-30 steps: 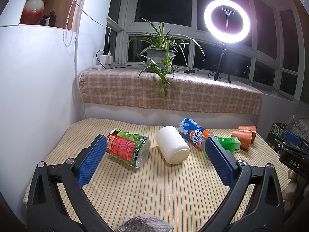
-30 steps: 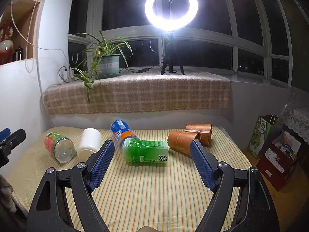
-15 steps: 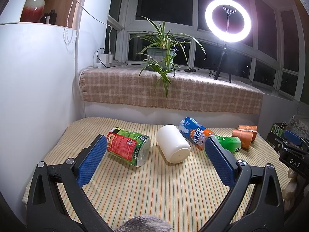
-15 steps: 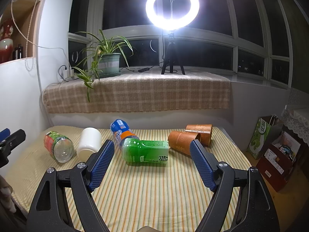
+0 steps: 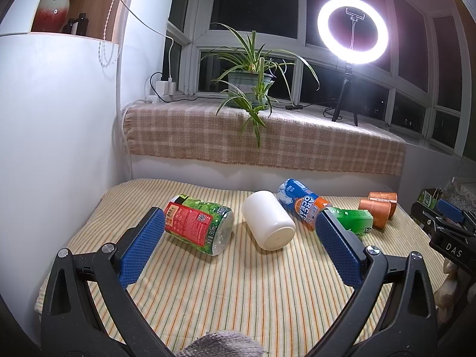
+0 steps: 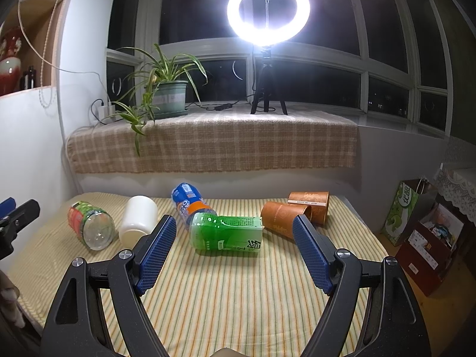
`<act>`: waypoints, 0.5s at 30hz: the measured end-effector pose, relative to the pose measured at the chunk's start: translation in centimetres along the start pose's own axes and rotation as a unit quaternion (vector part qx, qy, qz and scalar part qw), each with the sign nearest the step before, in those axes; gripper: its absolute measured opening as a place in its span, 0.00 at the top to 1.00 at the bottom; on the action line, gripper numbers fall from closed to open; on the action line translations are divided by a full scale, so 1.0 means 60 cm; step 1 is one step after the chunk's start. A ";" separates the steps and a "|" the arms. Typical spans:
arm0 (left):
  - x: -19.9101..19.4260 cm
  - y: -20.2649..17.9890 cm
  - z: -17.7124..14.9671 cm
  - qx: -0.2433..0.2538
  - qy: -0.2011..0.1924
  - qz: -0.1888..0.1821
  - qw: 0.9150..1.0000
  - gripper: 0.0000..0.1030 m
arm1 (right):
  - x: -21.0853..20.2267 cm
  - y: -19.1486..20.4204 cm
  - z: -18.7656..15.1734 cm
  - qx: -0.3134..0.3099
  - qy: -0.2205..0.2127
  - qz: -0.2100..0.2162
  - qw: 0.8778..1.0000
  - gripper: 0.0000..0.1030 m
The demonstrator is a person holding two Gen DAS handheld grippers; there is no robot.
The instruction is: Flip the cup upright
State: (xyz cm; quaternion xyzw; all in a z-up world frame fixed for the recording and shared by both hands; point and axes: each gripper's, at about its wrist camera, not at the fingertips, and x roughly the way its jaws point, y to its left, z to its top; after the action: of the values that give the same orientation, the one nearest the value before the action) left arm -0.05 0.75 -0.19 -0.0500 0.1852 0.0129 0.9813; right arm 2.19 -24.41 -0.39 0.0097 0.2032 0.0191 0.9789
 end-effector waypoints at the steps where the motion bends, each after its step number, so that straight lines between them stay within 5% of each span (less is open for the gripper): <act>1: 0.000 0.004 -0.002 0.000 0.000 0.000 1.000 0.00 | 0.004 0.004 0.000 -0.001 0.001 0.001 1.000 0.22; 15: 0.005 0.025 -0.015 -0.003 0.005 0.010 1.000 0.00 | 0.015 0.024 0.004 -0.013 0.007 0.014 1.000 0.22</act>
State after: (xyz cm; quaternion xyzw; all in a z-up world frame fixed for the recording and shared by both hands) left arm -0.19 2.12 -1.28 -0.0510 0.1906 0.0233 0.9801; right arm 3.08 -22.96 -0.51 -0.0007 0.2095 0.0357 0.9772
